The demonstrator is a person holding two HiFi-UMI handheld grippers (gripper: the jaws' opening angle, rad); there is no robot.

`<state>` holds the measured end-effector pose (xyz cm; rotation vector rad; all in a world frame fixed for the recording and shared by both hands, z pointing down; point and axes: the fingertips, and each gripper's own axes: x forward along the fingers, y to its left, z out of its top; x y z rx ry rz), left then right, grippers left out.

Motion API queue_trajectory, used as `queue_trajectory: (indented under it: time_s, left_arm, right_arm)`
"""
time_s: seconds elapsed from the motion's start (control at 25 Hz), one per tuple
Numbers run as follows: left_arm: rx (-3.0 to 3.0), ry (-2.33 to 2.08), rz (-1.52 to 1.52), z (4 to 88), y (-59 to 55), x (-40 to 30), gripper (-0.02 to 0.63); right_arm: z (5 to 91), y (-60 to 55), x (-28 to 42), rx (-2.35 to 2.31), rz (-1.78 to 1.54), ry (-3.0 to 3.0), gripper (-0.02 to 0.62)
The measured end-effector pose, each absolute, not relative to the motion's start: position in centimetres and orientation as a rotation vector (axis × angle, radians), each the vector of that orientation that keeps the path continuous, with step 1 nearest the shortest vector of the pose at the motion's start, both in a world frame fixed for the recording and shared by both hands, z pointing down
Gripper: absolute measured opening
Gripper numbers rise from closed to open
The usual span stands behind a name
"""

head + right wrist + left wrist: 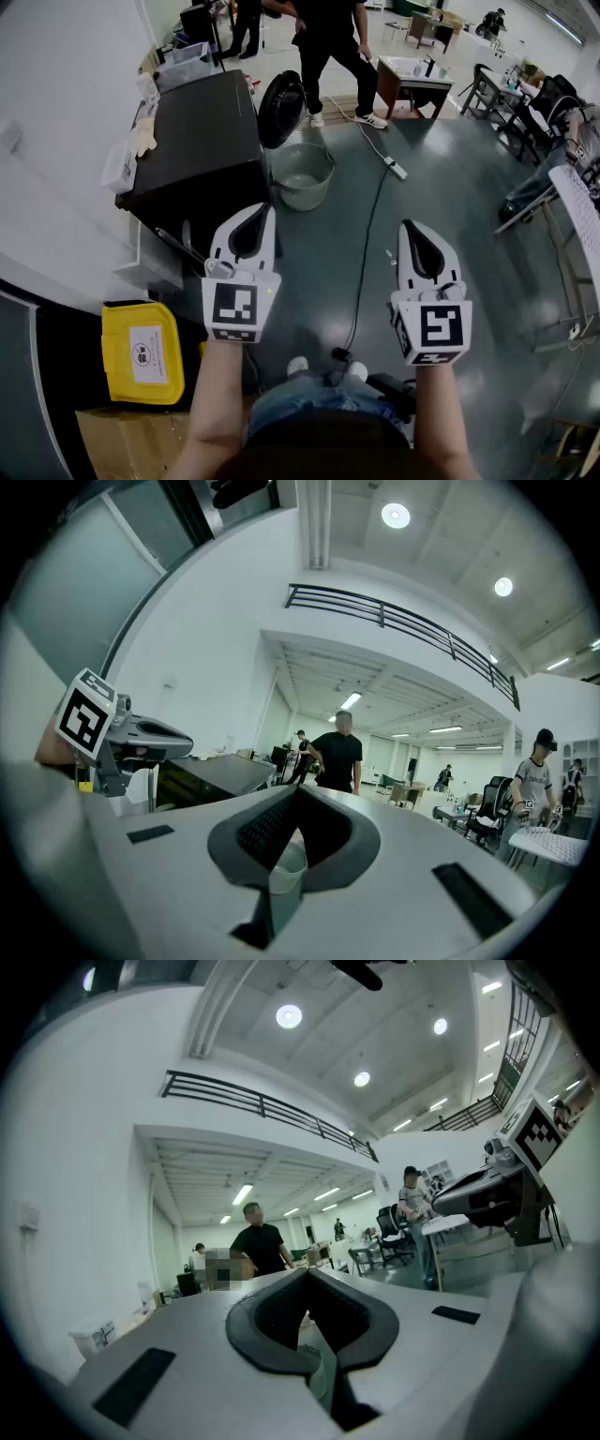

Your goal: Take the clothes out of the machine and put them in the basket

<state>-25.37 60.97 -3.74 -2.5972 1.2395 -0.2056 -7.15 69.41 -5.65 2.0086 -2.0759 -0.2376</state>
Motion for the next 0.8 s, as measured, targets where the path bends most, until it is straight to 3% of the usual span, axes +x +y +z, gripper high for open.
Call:
queue_trajectory:
  time_s: [0.48,0.52,0.56,0.6,0.64,0.68,0.8]
  left_arm:
    - [-2.646,1.218,-0.206,-3.0,59.8,-27.9,0.005]
    - [-2.667,1.218,-0.195,-2.9,59.6,-28.0,0.062]
    - [-2.691,1.208,-0.182,-2.8,59.3,-28.0,0.223]
    - [-2.713,1.198,-0.168,-2.7,59.1,-27.9,0.405]
    - [-2.727,1.199,-0.153,-2.6,58.8,-27.9,0.485]
    - [-2.732,1.21,-0.137,-2.6,58.5,-27.9,0.497]
    - [-2.74,1.239,-0.106,-2.7,57.8,-27.9,0.534]
  right_arm:
    - [-5.6,69.6,-9.1,2.102,-0.196,-2.057,0.003]
    - [-5.5,69.6,-9.0,2.113,-0.171,-2.05,0.003]
    - [-5.4,69.5,-9.1,2.114,-0.146,-2.058,0.004]
    - [-5.3,69.3,-9.3,2.105,-0.123,-2.084,0.05]
    - [-5.2,69.0,-9.4,2.093,-0.104,-2.112,0.296]
    - [-5.1,68.8,-9.5,2.089,-0.099,-2.125,0.493]
    - [-5.0,68.4,-9.2,2.089,-0.148,-2.087,0.551]
